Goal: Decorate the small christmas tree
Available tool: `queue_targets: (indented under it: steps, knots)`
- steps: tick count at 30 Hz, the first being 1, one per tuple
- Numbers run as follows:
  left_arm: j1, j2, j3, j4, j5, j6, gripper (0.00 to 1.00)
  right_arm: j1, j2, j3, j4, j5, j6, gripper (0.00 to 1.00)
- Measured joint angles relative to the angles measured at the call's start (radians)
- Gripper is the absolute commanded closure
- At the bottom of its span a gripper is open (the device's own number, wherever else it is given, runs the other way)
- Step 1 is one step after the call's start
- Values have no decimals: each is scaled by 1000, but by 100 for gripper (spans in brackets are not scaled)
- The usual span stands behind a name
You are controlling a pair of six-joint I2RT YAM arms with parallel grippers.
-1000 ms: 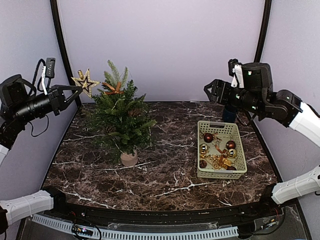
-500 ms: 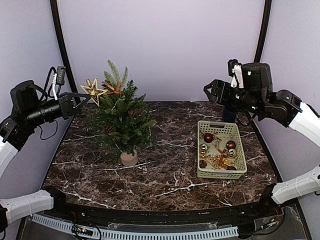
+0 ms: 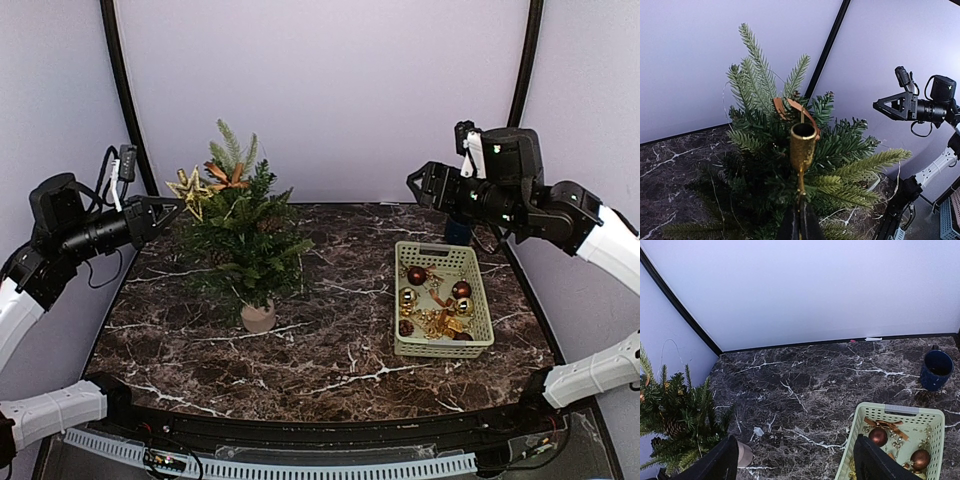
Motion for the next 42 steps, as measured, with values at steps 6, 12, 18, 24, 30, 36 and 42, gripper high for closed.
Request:
queue_targets:
  steps: [6, 12, 18, 24, 30, 36, 42]
  knots:
    - [0, -5, -35, 29, 20, 5, 100, 0, 0, -4, 0, 0, 1, 19]
    - [0, -5, -59, 52, 32, 17, 100, 0, 1, -4, 0, -7, 0, 19]
    - [0, -4, -89, 77, 45, 29, 100, 0, 10, -4, 0, -16, 0, 19]
    - [0, 1, -109, 101, 50, 29, 100, 0, 14, -4, 0, -26, 1, 19]
    - [0, 11, -114, 115, 53, 29, 100, 0, 15, -6, 1, -34, 1, 19]
    - [0, 16, -121, 122, 54, 35, 100, 0, 20, -12, 2, -38, 2, 19]
    - [0, 16, -122, 114, 52, 35, 99, 0, 20, -13, 6, -40, 5, 19]
